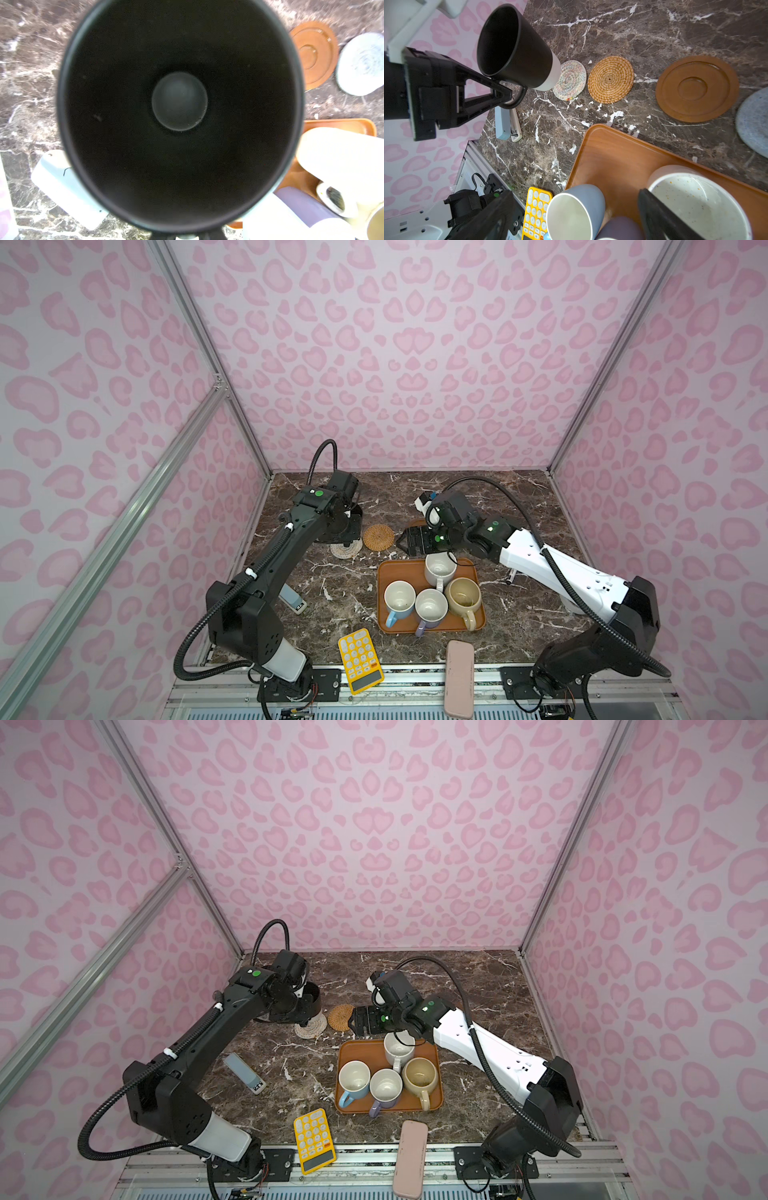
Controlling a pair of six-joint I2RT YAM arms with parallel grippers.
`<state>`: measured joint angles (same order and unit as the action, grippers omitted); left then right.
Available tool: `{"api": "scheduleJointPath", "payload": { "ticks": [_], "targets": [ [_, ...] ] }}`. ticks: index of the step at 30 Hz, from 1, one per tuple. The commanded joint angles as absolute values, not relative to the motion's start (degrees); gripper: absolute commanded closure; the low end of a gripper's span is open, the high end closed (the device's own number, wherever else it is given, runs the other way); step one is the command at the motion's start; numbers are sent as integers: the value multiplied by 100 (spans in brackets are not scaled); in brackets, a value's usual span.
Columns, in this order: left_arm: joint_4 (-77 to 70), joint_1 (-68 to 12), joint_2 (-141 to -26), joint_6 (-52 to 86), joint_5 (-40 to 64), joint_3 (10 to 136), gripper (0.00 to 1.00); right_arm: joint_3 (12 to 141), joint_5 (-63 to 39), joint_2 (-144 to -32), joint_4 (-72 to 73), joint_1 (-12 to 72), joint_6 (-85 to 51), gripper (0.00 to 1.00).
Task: Place cups on coasters
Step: Place the cup on the coaster.
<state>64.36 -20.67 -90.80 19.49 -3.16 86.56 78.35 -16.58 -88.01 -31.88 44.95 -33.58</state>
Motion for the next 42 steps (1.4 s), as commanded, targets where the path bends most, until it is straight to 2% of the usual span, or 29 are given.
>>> {"api": "scheduleJointPath", "payload": {
  "ticks": [1, 5, 11, 40, 42],
  "targets": [
    [6282, -1910, -9258, 1651, -399, 8772, 99, 7895, -1692, -8938, -2999, 4530, -3497, 6],
    [6109, -1707, -9453, 1551, -275, 8717, 99, 7845, -1682, -8991, -2981, 4570, -3496, 6],
    [5666, -1689, -9646, 1635, -739, 8524, 99, 7750, -1563, -8941, -2984, 4564, -3448, 7],
    [4580, -1606, -9878, 1428, -466, 7440, 99, 7452, -1705, -8736, -3068, 4347, -3375, 7],
    [4569, -1600, -9886, 1442, -536, 7401, 97, 7433, -1709, -8724, -3063, 4342, -3366, 7]
  ]
}}
